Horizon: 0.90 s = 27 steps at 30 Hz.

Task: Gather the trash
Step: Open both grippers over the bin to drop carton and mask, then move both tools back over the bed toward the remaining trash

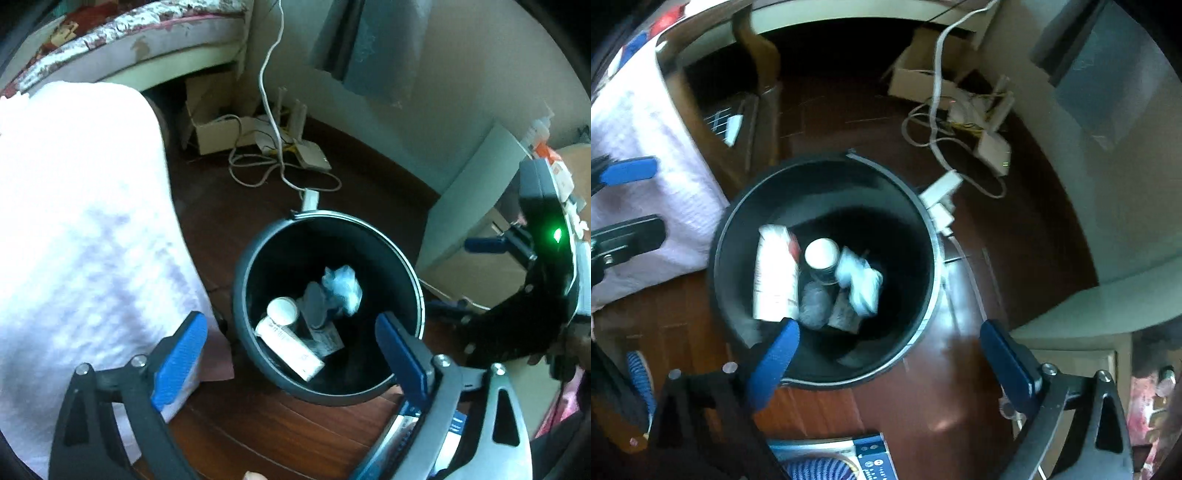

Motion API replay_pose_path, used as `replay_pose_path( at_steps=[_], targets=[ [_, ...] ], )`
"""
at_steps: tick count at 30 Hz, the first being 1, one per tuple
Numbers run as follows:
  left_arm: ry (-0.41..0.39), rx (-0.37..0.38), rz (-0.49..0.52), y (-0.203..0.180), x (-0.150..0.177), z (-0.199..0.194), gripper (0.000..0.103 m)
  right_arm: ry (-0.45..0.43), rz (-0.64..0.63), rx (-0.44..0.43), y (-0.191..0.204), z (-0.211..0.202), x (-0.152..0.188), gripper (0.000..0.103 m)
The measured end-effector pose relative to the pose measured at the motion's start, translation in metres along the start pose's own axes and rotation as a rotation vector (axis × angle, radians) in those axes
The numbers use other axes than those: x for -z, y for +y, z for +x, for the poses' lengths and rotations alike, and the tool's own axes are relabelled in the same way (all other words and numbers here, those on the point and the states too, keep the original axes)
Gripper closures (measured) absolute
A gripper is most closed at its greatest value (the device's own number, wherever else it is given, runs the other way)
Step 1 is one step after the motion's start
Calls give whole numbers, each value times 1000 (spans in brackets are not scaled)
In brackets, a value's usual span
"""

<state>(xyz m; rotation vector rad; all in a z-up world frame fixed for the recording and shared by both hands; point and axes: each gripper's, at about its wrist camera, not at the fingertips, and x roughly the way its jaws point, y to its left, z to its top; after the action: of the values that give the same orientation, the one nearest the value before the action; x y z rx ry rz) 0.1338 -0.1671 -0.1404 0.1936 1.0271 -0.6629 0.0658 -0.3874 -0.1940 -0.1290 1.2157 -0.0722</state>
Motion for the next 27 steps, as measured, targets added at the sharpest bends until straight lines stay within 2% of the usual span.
replay_pose_path(
  at_steps=[2, 18, 27],
  targets=[
    [-15, -32, 12, -3, 2, -4, 8, -9, 17, -3, -4, -6, -3, 1],
    [-63, -89, -2, -1, 3, -31, 8, -71, 2, -17, 6, -42, -15, 0],
    [-110, -122, -15, 0, 3, -57, 3, -136, 8, -19, 12, -78, -21, 0]
  ],
)
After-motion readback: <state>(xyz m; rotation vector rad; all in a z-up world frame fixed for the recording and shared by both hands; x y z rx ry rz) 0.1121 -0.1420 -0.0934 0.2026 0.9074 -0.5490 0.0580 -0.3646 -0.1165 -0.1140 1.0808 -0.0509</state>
